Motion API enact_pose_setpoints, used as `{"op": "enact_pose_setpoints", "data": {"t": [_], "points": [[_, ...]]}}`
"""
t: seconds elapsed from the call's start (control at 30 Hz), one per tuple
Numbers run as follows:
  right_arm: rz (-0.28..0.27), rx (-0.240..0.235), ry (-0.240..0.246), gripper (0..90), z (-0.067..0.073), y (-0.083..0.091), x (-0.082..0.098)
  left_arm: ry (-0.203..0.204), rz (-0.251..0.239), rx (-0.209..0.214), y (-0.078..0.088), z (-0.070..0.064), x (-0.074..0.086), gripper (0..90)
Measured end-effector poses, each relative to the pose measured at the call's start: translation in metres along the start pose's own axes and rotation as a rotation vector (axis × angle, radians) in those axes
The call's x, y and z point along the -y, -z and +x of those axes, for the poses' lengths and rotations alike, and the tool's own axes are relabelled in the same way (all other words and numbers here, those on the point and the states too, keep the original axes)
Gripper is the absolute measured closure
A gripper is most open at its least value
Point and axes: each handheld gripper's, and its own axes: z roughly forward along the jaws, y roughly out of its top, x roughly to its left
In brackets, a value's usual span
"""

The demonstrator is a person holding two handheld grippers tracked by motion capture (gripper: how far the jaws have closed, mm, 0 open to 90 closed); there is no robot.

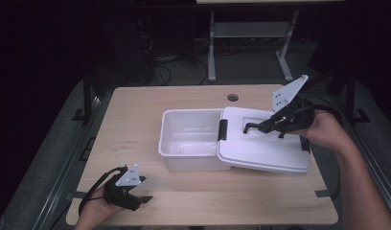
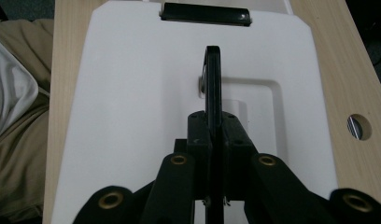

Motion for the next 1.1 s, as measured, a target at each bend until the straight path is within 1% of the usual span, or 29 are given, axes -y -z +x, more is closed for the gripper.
{"op": "enact_pose_setpoints", "data": {"t": [0.17, 0.2, 0.37, 0.47, 0.6, 0.7, 0.83, 0.87, 0.93, 1.0, 1.03, 1.1], "points": [[-0.01, -0.011, 0.018, 83.8, -0.002, -0.007, -0.011, -0.001, 0.002, -0.003, 0.0, 0.0, 0.001, 31.6], [-0.011, -0.011, 0.023, 83.8, -0.002, -0.008, -0.013, -0.006, 0.006, -0.003, 0.0, 0.0, 0.001, 31.5], [-0.018, -0.018, 0.032, 83.9, -0.003, -0.015, -0.024, -0.004, 0.005, -0.003, -0.001, 0.0, 0.0, 31.2], [-0.02, -0.029, 0.038, 83.9, -0.004, -0.022, -0.031, 0.0, -0.002, -0.002, -0.001, 0.0, 0.0, 30.9], [-0.025, -0.044, 0.048, 83.8, -0.006, -0.032, -0.041, -0.002, 0.001, 0.0, 0.0, 0.0, 0.001, 30.8], [-0.032, -0.05, 0.056, 83.8, -0.008, -0.037, -0.048, 0.006, -0.004, 0.002, -0.001, 0.001, 0.001, 30.8], [-0.033, -0.06, 0.072, 83.8, -0.009, -0.047, -0.055, 0.0, -0.006, 0.004, 0.0, 0.001, 0.001, 30.8], [-0.024, -0.063, 0.066, 83.8, -0.009, -0.049, -0.057, 0.002, -0.006, 0.003, -0.001, 0.002, 0.001, 30.8], [-0.024, -0.066, 0.073, 83.8, -0.01, -0.053, -0.06, 0.004, -0.008, 0.003, -0.001, 0.002, 0.001, 30.4], [-0.028, -0.076, 0.072, 83.8, -0.01, -0.058, -0.063, 0.003, -0.009, 0.003, -0.001, 0.001, 0.0, 30.4], [-0.035, -0.077, 0.084, 83.9, -0.012, -0.06, -0.065, 0.001, -0.01, 0.002, -0.001, 0.001, 0.0, 30.4], [-0.042, -0.082, 0.08, 83.8, -0.012, -0.064, -0.068, -0.004, -0.006, 0.002, 0.0, 0.002, 0.001, 30.4]]}}
